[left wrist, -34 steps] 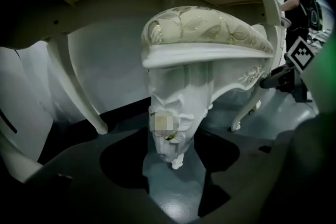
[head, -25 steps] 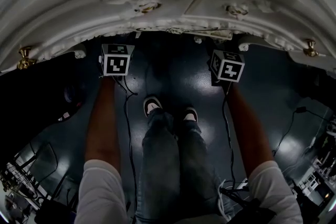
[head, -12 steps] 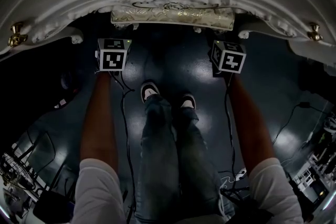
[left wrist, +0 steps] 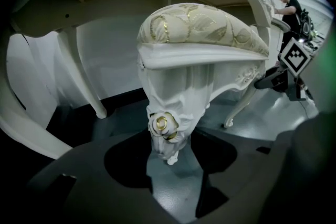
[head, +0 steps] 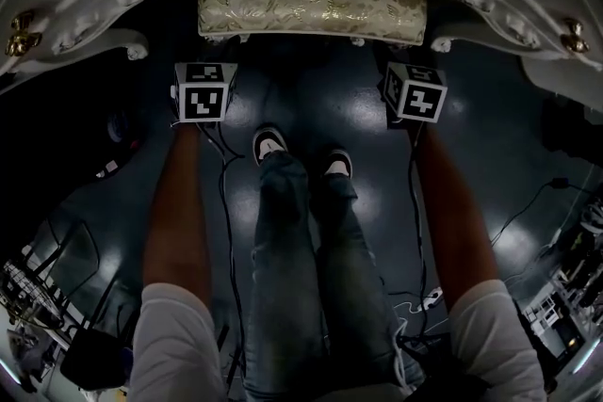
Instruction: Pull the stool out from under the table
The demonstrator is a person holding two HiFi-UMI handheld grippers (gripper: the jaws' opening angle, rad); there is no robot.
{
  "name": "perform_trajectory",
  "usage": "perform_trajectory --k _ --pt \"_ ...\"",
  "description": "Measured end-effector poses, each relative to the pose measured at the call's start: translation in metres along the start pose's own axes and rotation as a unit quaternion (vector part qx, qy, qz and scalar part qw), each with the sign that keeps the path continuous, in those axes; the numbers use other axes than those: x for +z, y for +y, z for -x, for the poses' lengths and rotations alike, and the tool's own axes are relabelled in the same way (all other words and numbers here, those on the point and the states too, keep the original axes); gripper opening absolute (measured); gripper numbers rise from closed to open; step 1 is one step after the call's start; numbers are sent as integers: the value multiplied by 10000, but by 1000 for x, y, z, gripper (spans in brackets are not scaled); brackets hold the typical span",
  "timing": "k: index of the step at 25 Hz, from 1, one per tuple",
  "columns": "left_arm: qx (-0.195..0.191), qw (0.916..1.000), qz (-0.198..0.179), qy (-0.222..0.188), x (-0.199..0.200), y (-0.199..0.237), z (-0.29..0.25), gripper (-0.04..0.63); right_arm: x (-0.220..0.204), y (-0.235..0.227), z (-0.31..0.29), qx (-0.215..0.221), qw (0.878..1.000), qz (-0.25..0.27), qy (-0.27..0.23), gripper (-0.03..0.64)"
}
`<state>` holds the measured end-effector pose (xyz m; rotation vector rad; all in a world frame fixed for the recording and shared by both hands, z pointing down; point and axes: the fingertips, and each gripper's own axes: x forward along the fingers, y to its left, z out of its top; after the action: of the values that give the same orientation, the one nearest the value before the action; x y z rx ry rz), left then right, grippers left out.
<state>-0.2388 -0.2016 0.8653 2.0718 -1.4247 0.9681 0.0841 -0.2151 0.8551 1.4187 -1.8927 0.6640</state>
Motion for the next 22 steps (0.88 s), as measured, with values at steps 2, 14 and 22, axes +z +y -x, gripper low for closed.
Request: perform_trajectory --k 2,14,22 --pt "11 10000 27 31 -5 -2 2 249 -4 2 3 22 10000 -40 15 262" --pt "68 9995 250 199 -42 -24 27 249 -38 6 23 89 9992 136 365 262" --pt "110 9992 263 285 -64 -43 45 249 -64 8 42 141 9986 184 467 261"
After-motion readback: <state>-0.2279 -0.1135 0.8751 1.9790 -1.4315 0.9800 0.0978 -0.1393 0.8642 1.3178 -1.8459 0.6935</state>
